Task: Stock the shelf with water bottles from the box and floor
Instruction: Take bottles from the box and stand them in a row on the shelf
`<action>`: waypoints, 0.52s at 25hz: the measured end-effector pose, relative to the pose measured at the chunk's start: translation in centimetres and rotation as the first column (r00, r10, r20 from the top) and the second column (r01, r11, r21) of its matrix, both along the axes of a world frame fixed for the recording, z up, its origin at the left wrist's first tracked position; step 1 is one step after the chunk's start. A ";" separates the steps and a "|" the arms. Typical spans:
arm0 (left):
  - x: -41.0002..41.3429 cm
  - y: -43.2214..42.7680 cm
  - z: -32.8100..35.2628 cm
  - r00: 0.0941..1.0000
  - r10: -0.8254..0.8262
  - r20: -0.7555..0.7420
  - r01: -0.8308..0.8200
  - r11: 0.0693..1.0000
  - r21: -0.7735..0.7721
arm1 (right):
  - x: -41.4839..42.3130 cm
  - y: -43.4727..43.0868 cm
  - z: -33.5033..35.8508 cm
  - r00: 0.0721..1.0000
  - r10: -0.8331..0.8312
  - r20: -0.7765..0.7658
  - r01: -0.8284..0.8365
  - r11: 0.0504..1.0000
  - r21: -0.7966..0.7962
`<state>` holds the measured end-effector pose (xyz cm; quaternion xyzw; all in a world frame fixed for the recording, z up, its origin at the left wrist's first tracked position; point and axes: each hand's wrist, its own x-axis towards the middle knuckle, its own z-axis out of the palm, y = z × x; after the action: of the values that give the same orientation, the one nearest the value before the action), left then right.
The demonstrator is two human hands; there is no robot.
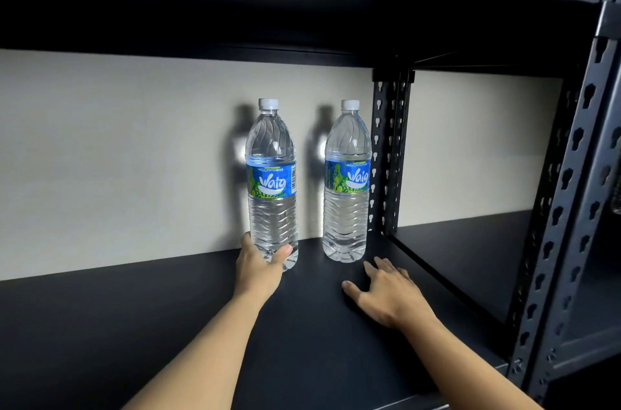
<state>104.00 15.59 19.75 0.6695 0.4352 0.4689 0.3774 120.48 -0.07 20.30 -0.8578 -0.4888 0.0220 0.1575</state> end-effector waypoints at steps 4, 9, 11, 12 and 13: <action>-0.1 0.6 -0.4 0.999 0.010 -0.048 -0.009 1.000 0.017 | 0.0 0.0 0.0 1.000 0.002 0.004 -0.002 1.000 -0.002; 0.0 0.8 -0.4 0.997 0.054 -0.063 -0.055 0.998 -0.014 | 0.1 0.1 0.1 1.000 0.000 0.004 0.000 1.000 0.007; 0.3 0.7 -0.4 0.996 0.065 -0.058 -0.065 0.998 -0.006 | 0.2 0.1 0.1 1.000 -0.001 0.000 0.001 1.000 0.010; 0.4 0.6 -0.4 0.996 0.072 -0.058 -0.073 0.997 -0.002 | 0.2 0.1 0.1 1.000 -0.001 -0.002 0.001 1.000 0.009; 0.4 0.4 -0.4 0.995 0.082 -0.058 -0.082 0.997 0.004 | 0.2 0.1 0.1 1.000 -0.001 -0.005 0.001 1.000 0.010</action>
<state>104.43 16.04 19.37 0.6648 0.4725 0.4649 0.3444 120.68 0.03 20.37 -0.8572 -0.4881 0.0214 0.1631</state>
